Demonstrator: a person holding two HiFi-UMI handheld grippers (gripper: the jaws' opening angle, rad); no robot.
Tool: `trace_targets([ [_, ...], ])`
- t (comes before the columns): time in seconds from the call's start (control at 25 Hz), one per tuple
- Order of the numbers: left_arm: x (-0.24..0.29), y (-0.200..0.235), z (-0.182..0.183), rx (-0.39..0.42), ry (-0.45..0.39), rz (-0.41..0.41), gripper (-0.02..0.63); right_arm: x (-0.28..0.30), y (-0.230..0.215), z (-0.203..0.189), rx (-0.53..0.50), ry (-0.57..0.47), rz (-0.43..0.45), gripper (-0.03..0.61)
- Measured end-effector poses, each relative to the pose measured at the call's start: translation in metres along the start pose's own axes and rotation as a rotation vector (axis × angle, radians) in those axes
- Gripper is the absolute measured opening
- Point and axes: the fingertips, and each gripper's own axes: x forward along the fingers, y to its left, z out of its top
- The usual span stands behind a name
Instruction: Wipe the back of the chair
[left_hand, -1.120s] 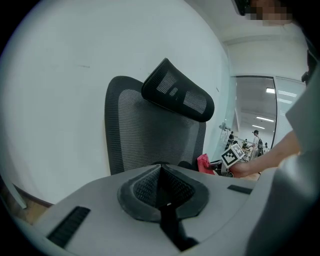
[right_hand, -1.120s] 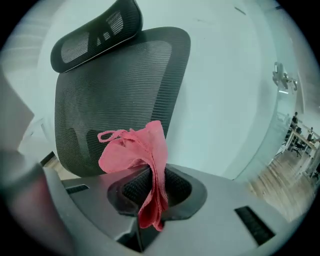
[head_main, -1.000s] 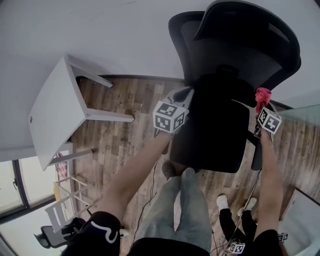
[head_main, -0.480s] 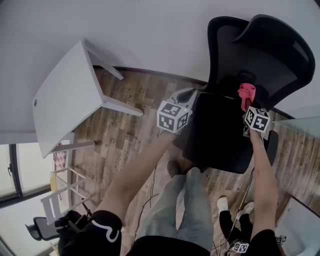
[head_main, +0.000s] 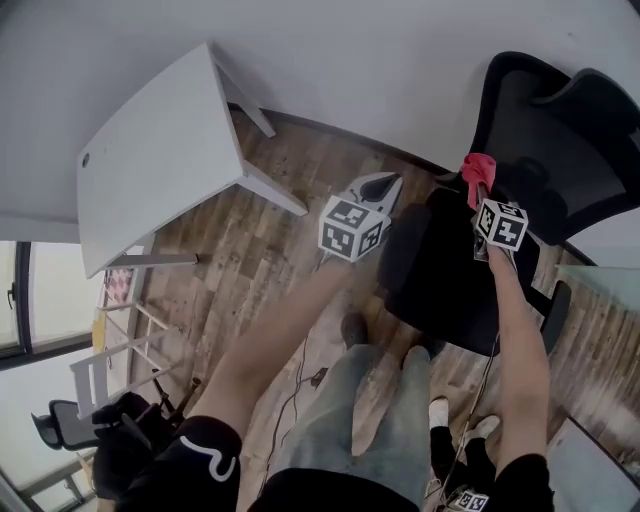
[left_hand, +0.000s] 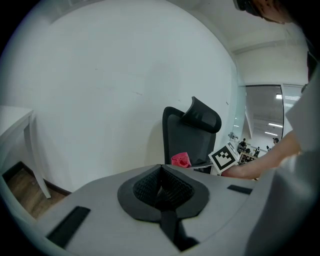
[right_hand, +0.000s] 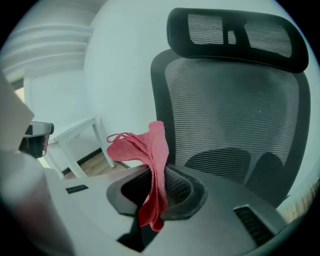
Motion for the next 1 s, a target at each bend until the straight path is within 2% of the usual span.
trace_targets([
  [0.24,0.005,0.021,-0.025,-0.039,0.003,0.072,0.024,0.044,0.011,-0.01,-0.022,0.014,0.045,0.072],
  [0.44,0.014,0.007,-0.037,-0.051,0.006,0.102,0.025,0.055,0.003,-0.016,-0.044,0.021,0.056,0.072],
  [0.68,0.029,-0.016,-0.029,-0.05,-0.005,0.115,0.025,0.05,-0.026,-0.009,-0.044,0.024,0.043,0.072],
  [1.0,0.069,-0.054,-0.021,-0.058,-0.012,0.118,0.025,0.027,-0.099,-0.014,-0.04,0.029,0.012,0.072],
])
